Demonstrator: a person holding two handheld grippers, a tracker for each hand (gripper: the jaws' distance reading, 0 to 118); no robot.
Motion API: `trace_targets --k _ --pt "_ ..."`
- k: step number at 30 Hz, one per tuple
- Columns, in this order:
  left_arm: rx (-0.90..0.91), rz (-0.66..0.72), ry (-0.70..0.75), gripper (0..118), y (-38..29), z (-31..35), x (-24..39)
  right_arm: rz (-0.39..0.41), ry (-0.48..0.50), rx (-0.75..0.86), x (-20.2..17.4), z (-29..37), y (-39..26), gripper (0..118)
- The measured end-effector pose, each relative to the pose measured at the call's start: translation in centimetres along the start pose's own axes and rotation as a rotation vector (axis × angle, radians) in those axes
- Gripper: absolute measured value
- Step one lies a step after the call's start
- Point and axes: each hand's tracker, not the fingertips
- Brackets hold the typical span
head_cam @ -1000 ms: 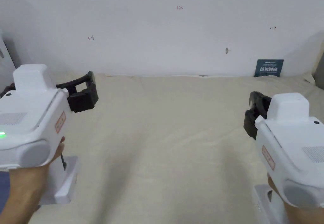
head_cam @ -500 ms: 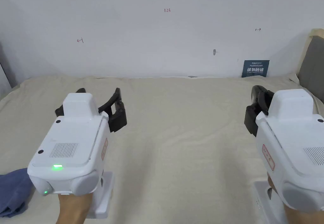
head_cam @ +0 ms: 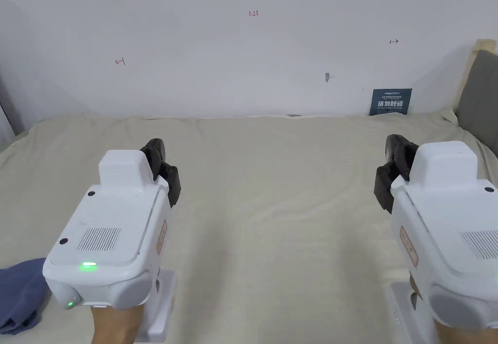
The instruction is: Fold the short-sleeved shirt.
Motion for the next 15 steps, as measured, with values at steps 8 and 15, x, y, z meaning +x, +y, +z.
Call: trace_targets --k 8,15 --pt "-0.011 0.039 0.015 0 -0.46 0.00 -0.02 0.000 0.001 -0.001 0.08 -0.08 -0.05 2" --pt "-0.014 0.031 0.011 0 -0.66 -0.04 0.10 -0.001 0.002 -0.004 0.12 -0.13 -0.12 2"
